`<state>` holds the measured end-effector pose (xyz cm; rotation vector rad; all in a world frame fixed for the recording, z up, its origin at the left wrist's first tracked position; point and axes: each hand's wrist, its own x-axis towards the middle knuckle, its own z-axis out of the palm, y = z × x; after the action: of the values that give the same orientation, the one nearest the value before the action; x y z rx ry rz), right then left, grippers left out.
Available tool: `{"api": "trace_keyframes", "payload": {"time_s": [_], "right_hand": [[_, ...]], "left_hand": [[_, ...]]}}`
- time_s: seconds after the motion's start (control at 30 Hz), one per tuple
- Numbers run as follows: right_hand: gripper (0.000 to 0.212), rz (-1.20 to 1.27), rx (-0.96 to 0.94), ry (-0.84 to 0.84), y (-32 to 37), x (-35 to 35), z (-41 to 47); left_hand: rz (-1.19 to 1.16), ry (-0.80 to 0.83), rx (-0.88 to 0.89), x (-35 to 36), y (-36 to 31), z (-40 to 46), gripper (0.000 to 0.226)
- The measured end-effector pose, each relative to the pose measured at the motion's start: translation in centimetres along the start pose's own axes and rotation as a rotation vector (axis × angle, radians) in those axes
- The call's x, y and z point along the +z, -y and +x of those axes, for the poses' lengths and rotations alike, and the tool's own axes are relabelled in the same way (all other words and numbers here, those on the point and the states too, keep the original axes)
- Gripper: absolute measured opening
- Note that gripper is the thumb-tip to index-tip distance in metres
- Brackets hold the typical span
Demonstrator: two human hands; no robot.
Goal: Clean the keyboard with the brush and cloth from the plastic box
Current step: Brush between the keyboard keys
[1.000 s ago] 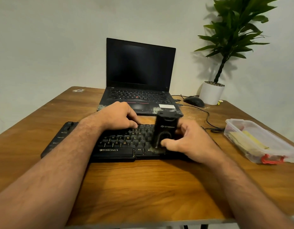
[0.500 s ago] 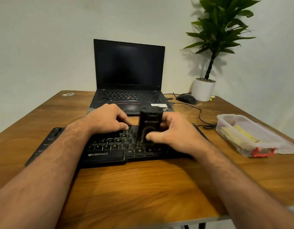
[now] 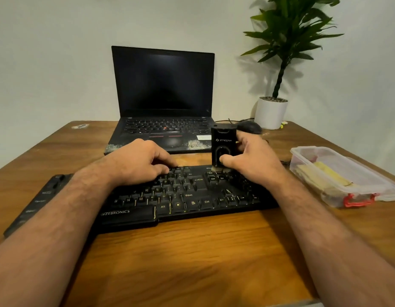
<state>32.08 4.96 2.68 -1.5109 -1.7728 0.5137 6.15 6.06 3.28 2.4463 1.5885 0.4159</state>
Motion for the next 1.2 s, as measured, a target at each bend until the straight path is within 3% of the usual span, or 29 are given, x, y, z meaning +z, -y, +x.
{"api": "trace_keyframes", "payload": {"time_s": [0.1,0.27,0.5,0.7,0.87,1.07,1.2], "right_hand": [[0.045,-0.076,0.035,-0.096,-0.3,-0.6,0.5],[0.053,0.036,-0.047,0.07,0.9,1.2,0.2],[0.055,0.063,0.08,-0.082,-0.3,-0.5,0.6],[0.053,0.122,0.0,0.024,0.8,1.5,0.2],[0.05,0.031,0.043,-0.134,-0.9,-0.3,0.8],[0.045,0.084,-0.072,0.044,0.5,1.5,0.0],[0.047,0.033,-0.039,-0.052,-0.1,0.5,0.6]], "left_hand": [[0.012,-0.023,-0.006,0.1,-0.1,0.1,0.027],[-0.01,-0.015,-0.027,0.2,-0.2,0.3,0.025],[-0.059,-0.014,-0.064,0.1,-0.4,0.2,0.027],[-0.248,0.072,-0.079,0.1,-1.9,1.8,0.027],[-0.196,0.087,-0.099,0.2,-2.5,2.9,0.021],[-0.139,-0.018,-0.073,1.2,-2.2,2.3,0.02],[-0.111,-0.014,-0.057,1.2,-2.4,2.3,0.018]]}}
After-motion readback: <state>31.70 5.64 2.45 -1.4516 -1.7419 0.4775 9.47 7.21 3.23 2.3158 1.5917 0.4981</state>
